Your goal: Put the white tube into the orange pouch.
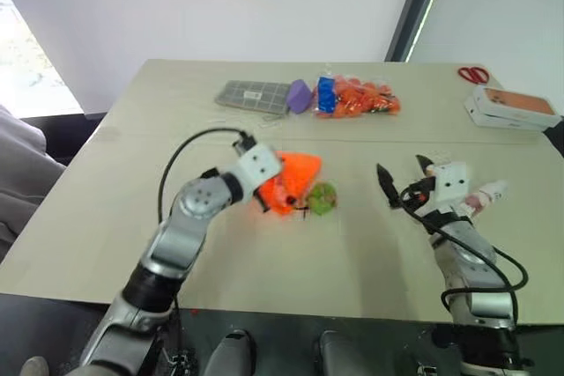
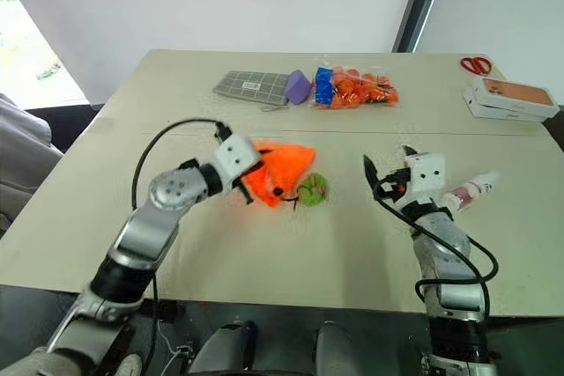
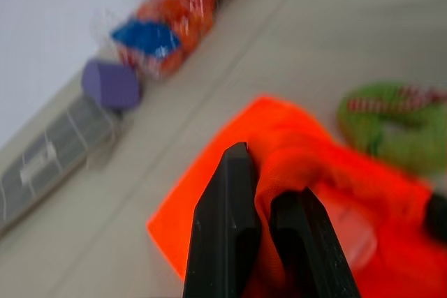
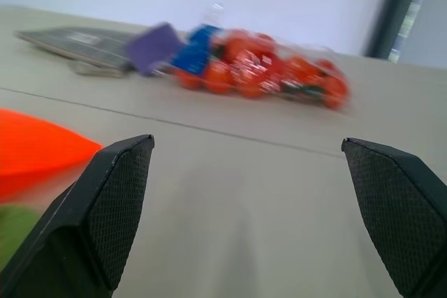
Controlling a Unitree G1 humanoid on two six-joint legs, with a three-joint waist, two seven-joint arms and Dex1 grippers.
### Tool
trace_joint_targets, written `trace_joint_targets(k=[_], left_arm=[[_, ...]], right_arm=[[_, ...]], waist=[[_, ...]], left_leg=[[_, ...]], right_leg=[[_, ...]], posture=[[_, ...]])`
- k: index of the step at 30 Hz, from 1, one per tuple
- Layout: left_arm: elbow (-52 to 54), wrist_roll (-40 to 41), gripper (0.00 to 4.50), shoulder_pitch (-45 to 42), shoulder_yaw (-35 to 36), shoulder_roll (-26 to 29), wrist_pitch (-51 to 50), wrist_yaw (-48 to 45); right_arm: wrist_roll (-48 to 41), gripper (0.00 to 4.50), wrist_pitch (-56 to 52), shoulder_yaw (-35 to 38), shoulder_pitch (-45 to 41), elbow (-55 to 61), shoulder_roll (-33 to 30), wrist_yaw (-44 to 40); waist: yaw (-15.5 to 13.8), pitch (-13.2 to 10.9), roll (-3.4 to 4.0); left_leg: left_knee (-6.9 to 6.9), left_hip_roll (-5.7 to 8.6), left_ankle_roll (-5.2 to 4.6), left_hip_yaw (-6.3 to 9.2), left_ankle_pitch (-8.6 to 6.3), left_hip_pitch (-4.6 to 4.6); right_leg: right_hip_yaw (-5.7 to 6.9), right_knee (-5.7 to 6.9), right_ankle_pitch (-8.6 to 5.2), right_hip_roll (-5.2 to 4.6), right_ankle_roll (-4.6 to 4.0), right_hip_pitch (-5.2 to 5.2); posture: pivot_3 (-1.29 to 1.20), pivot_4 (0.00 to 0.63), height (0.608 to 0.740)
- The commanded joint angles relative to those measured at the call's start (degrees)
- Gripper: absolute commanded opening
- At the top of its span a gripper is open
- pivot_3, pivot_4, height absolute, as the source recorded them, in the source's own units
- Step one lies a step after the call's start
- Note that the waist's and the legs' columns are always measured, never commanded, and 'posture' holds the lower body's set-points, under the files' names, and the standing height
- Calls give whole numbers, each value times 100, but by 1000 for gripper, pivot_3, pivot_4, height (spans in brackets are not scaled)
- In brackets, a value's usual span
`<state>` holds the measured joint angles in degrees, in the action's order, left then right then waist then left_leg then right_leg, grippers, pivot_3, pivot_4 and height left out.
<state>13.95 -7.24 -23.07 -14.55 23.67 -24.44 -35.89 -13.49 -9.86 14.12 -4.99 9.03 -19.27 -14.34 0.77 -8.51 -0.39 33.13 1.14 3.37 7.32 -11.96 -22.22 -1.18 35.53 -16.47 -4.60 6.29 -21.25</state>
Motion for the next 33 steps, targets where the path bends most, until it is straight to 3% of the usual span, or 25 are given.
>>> trace_joint_targets(k=[1, 6, 15, 25, 29, 30, 33], left_arm=[[355, 136, 61, 308, 197, 254, 80, -136], [469, 547, 61, 620, 296, 269, 68, -296], [219, 764, 61, 425, 220, 57, -7, -226], [3, 757, 61, 218, 183, -121, 44, -123], [-11, 758, 0, 204, 166, -131, 74, -112], [-5, 759, 0, 207, 165, -130, 72, -110], [5, 760, 0, 213, 164, -132, 74, -106]], right_arm=[[218, 4500, -179, 422, 68, 244, -36, 573], [600, 4500, -627, 901, 99, 99, 212, 1727], [939, 4500, -1162, 948, 59, 111, 755, 2772], [779, 4500, -1332, 1173, -193, -64, 1093, 3157], [696, 3288, -1314, 1202, -224, -139, 1187, 3199], [693, 2601, -1308, 1205, -225, -145, 1191, 3200], [684, 1213, -1287, 1163, -232, -183, 1175, 3130]], waist=[[-9, -1, 1], [-27, 0, 1], [-1, 1, 15], [5, 1, 17], [11, 1, 18], [10, 1, 18], [17, 1, 18]], left_leg=[[1, 0, 0, -1, 0, 0], [6, 3, 0, -1, 0, -7], [4, 1, -1, -3, 1, -5], [3, 1, -2, -2, 2, -4], [3, 1, -2, -3, 2, -3], [3, 1, -3, -3, 2, -3], [4, 1, -3, -3, 2, -4]], right_leg=[[-2, -2, -1, 0, -3, 1], [-4, -15, -1, -5, -10, 5], [-5, -11, 1, -2, -11, 0], [-5, -9, 2, 1, -10, 1], [-6, -9, 2, 0, -10, 1], [-5, -9, 2, 0, -10, 1], [-6, -9, 2, 0, -10, 1]], posture=[[0, 150, 724], [0, 150, 724], [0, 150, 724], [0, 150, 724], [0, 150, 724], [0, 150, 724], [0, 150, 724]])
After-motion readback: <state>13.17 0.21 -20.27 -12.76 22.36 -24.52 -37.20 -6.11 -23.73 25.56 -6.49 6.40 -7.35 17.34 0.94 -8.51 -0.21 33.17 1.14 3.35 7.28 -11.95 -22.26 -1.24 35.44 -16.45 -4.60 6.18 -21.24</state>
